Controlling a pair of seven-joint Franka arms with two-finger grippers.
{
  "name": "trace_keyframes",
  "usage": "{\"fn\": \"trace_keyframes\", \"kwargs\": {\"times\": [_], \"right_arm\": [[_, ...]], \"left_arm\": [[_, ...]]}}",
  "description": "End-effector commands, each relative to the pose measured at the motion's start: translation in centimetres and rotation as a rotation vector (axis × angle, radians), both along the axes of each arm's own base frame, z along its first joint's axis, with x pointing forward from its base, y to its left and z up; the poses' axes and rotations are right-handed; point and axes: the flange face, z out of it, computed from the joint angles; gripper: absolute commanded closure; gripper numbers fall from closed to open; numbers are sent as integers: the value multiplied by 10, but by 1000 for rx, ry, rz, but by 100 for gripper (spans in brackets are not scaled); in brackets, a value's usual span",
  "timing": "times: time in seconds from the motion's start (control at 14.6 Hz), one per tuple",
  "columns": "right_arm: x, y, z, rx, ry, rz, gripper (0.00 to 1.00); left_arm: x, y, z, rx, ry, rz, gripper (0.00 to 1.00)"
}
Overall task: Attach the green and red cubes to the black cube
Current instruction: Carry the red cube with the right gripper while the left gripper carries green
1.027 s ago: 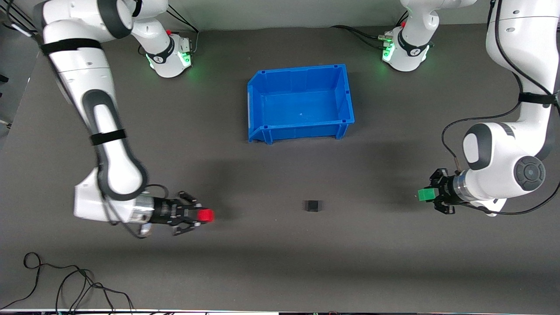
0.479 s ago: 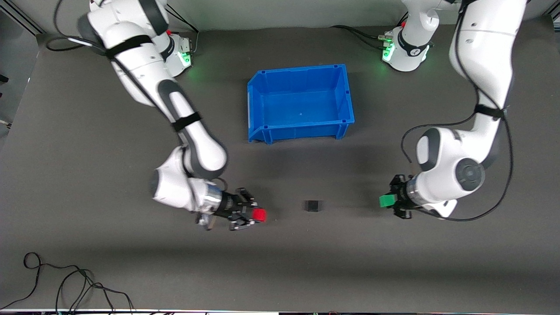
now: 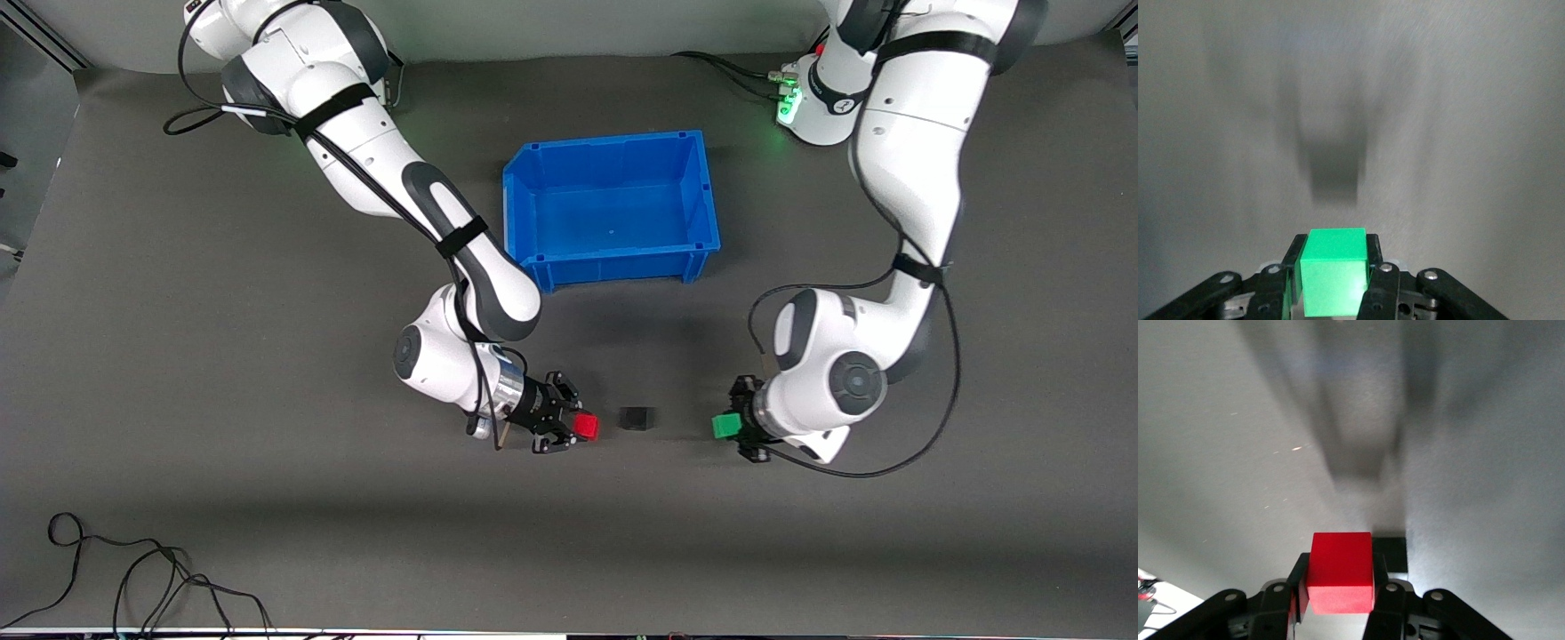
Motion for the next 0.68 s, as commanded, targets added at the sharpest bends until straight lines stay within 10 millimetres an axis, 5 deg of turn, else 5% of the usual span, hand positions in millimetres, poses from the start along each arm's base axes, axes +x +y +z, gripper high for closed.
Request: {"fn": "trace_keyframes", "kwargs": {"times": [0.0, 0.62], "right_arm": [[-1, 15, -6, -25, 18, -33, 81], [0, 40, -14, -108, 33, -76, 81]], "left_arm": [[1, -13, 1, 13, -4, 23, 99], [-1, -48, -22, -19, -70, 116, 100]]}}
